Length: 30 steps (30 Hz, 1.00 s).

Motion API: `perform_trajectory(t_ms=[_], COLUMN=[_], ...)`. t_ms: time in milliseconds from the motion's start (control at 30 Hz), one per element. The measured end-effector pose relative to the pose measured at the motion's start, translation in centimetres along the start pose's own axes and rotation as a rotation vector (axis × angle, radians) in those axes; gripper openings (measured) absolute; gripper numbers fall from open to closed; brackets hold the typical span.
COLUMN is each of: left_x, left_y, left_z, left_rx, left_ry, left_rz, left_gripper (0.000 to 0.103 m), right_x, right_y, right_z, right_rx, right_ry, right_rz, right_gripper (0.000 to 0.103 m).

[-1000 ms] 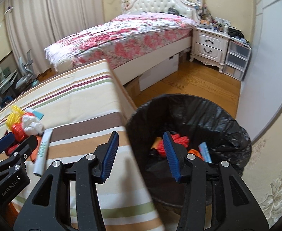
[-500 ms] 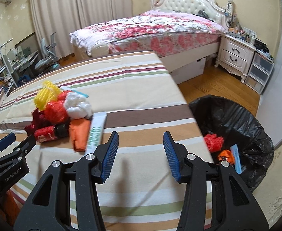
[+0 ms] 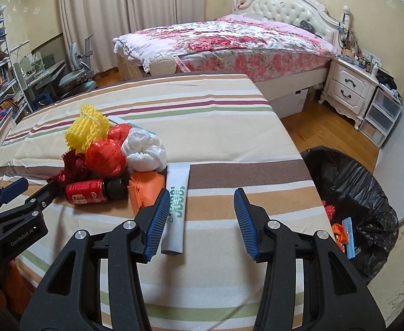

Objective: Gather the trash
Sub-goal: 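Move both open tools back over the remaining trash pile, then grasp the dark red bag with the left tool while the right tool grasps the white plastic bag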

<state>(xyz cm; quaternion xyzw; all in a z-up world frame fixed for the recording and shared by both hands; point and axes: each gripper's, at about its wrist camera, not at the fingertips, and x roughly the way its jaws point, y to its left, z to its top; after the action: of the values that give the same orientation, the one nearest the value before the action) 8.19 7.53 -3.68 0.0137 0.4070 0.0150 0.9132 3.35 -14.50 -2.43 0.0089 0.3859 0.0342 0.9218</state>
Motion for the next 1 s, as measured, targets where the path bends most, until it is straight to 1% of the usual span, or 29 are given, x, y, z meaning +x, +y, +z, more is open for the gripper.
perform_trajectory(t_ms=[500, 567, 600, 633, 667, 700, 733, 767, 833, 867, 933, 1000], left_x=[1.9, 2.0, 2.1, 2.2, 2.2, 2.2, 2.3, 2.3, 2.0, 1.9, 1.6, 1.2], left_y=[-0.4, -0.4, -0.4, -0.4, -0.4, -0.5, -0.5, -0.5, -0.3, -0.1, 0.1, 0.3], left_z=[1.6, 1.7, 1.7, 1.7, 1.6, 1.5, 1.4, 1.3, 1.2, 1.2, 1.0, 0.9], left_rx=[0.051, 0.052, 0.053, 0.056, 0.060, 0.066, 0.067, 0.065, 0.058, 0.053, 0.041, 0.030], left_ry=[0.008, 0.011, 0.013, 0.018, 0.022, 0.027, 0.033, 0.036, 0.030, 0.028, 0.024, 0.017], left_rz=[-0.076, -0.092, -0.100, -0.108, -0.116, -0.129, -0.148, -0.159, -0.168, -0.173, -0.183, -0.186], left_gripper=[0.072, 0.064, 0.062, 0.057, 0.050, 0.045, 0.035, 0.028, 0.026, 0.023, 0.019, 0.018], right_x=[1.5, 1.6, 1.6, 1.7, 1.7, 1.7, 1.9, 1.9, 2.1, 2.1, 2.1, 2.0], right_y=[0.2, 0.3, 0.3, 0.3, 0.3, 0.4, 0.4, 0.5, 0.6, 0.7, 0.8, 1.0], right_z=[0.4, 0.5, 0.5, 0.5, 0.4, 0.5, 0.5, 0.5, 0.5, 0.6, 0.7, 0.8], right_rx=[-0.008, -0.008, -0.008, -0.008, -0.009, -0.010, -0.011, -0.013, -0.016, -0.017, -0.018, -0.019], right_ry=[0.025, 0.028, 0.029, 0.029, 0.029, 0.029, 0.030, 0.031, 0.030, 0.030, 0.027, 0.023], right_rz=[-0.001, -0.002, -0.002, -0.002, -0.001, -0.001, -0.001, -0.001, -0.001, 0.000, 0.002, 0.005], right_gripper=[0.047, 0.047, 0.047, 0.047, 0.047, 0.047, 0.047, 0.047, 0.047, 0.047, 0.047, 0.047])
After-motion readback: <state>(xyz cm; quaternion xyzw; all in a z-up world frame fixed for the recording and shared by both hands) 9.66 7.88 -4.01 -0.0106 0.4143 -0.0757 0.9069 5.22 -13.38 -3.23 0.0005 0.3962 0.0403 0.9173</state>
